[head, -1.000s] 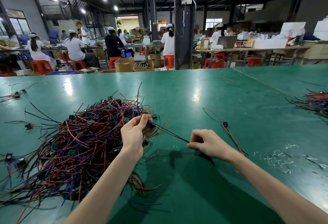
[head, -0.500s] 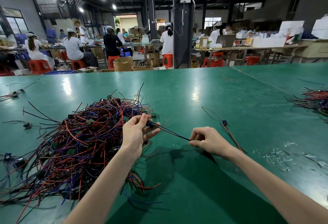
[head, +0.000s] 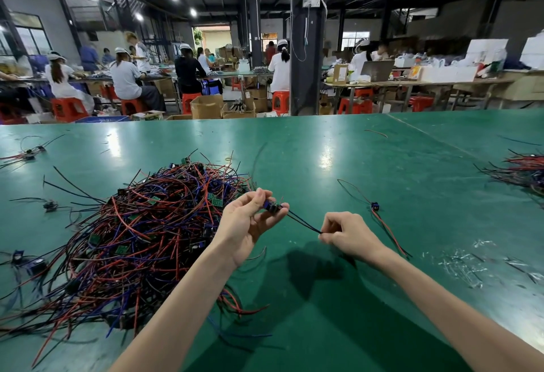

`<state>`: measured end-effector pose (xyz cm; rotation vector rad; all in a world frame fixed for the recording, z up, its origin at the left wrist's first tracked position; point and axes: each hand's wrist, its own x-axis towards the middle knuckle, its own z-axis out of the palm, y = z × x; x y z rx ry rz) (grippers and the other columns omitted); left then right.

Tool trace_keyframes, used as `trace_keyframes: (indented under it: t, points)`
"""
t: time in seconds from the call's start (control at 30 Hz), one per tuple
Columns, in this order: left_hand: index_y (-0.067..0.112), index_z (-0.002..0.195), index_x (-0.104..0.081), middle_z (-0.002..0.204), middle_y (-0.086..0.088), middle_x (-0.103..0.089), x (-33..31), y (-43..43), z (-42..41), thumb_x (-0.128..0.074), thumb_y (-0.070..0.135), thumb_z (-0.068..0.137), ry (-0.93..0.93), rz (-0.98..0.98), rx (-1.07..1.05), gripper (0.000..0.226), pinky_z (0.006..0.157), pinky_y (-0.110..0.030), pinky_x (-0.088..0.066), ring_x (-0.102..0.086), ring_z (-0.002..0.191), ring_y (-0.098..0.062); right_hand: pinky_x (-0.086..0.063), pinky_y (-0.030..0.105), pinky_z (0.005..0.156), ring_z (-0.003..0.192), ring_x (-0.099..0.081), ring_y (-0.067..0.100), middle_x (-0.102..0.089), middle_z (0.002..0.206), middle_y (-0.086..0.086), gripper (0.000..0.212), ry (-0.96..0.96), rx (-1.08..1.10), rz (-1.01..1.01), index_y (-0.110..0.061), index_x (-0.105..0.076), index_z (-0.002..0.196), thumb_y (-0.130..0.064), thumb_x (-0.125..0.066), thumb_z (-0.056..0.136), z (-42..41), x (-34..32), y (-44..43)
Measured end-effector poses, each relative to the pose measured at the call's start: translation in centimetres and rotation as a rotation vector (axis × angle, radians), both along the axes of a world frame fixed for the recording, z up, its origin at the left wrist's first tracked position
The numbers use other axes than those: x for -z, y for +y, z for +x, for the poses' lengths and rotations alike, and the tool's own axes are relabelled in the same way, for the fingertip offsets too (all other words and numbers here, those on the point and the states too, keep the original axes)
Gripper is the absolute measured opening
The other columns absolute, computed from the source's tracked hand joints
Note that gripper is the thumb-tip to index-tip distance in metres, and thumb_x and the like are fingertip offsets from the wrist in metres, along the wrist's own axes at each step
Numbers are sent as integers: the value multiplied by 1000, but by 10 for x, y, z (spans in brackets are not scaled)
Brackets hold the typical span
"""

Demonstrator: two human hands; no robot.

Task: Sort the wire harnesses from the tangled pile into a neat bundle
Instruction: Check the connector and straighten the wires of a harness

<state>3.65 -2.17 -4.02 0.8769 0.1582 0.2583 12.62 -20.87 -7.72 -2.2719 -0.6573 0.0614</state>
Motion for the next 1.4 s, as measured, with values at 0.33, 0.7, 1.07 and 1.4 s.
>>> trace_keyframes:
  t: [0.33,0.7,1.07,1.4]
  points:
    - [-2,86,-54,81,-13,-56,5,12,1,-46,6,97,5,27,-273,16,72,-38,-59,-63,79,-37,-47,16,63,64,-59,6,-62,61,-2,36,300,-393,173,-12,-51,61,19,-63,76,-11,-8,-3]
    - [-2,84,-58,75,-12,-63,5,11,-1,-52,7,95,110,30,-234,16,59,-27,-60,-71,63,-26,-43,19,58,63,-57,8,-68,76,0,17,636,-568,150,-5,-64,83,-9,-75,71,-7,-15,-17]
    - [6,86,-62,68,-4,-65,27,-32,-2,-62,11,90,201,301,-102,6,47,-19,-50,-58,45,-10,-43,23,54,61,-57,12,-70,78,16,22,336,-260,372,-7,-66,88,-24,-75,78,-37,-12,20]
    - [11,88,-67,75,3,-73,28,-25,-4,-67,24,87,215,520,-150,13,56,-21,-44,-63,62,-2,-46,33,65,65,-56,13,-69,74,9,25,301,-130,405,-10,-71,84,-31,-78,75,-41,-2,28]
